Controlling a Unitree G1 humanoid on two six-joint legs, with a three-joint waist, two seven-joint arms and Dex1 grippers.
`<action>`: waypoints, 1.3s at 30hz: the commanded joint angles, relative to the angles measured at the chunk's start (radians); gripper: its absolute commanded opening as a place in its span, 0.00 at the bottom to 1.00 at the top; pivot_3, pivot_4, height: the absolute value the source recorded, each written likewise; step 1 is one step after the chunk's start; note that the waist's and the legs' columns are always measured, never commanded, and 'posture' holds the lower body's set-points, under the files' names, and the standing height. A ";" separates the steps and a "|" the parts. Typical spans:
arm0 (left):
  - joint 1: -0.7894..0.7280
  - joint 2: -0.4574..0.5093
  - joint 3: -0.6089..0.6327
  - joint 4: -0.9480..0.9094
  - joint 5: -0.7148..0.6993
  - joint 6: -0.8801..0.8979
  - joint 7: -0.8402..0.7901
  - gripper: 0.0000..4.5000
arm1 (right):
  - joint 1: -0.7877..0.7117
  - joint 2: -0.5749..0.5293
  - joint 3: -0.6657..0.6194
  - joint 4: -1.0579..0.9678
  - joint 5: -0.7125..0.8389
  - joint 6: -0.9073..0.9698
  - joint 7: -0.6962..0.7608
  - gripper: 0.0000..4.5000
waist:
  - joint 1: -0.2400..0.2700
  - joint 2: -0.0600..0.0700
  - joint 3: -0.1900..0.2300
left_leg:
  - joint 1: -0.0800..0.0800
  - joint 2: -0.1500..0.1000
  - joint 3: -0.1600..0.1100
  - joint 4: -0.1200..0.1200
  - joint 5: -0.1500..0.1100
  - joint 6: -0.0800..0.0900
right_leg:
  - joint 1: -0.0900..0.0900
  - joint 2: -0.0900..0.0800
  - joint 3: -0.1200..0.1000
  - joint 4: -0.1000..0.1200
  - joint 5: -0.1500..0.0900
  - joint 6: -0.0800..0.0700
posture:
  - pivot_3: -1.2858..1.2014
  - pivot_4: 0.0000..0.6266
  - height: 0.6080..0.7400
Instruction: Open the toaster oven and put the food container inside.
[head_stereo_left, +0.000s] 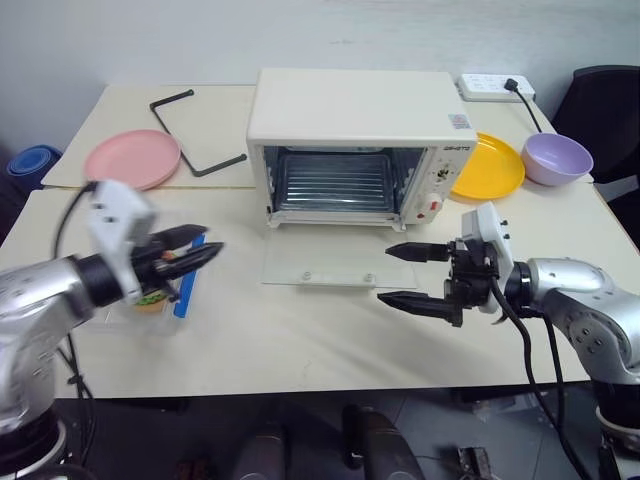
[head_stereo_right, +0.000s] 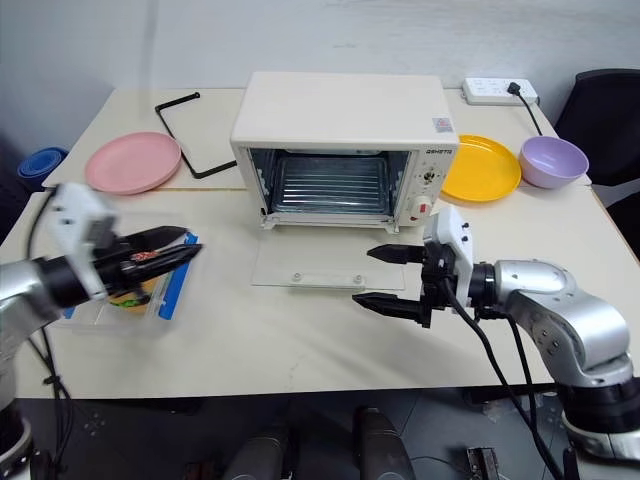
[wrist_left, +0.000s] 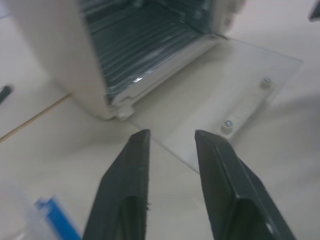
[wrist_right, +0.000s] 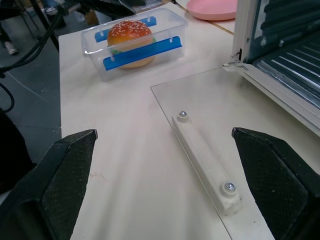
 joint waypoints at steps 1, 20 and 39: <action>-0.013 -0.087 0.293 -0.142 -0.049 0.275 0.074 0.64 | -0.066 0.015 0.032 0.050 -0.024 -0.045 0.063 1.00 | 0.001 0.000 0.000 | 0.000 0.000 0.000 0.000 0.000 0.000 | 0.000 0.000 0.000 0.000 0.000 0.000 | 0.52 0.24 1.00; -0.023 -0.737 0.886 -0.322 -0.393 0.387 0.804 1.00 | -0.168 0.096 0.117 0.170 -0.096 -0.072 0.150 1.00 | 0.002 -0.006 -0.004 | 0.001 0.003 0.000 0.007 -0.005 -0.010 | 0.001 0.000 -0.009 0.000 -0.002 -0.003 | 0.52 0.24 1.00; 0.114 -0.588 0.492 0.114 -1.153 0.047 1.811 0.81 | -0.059 0.095 0.028 0.019 -0.048 -0.006 0.015 1.00 | 0.004 -0.007 -0.004 | 0.001 0.004 -0.002 0.010 -0.007 -0.010 | 0.001 -0.001 -0.003 0.002 -0.002 -0.004 | 0.52 0.24 1.00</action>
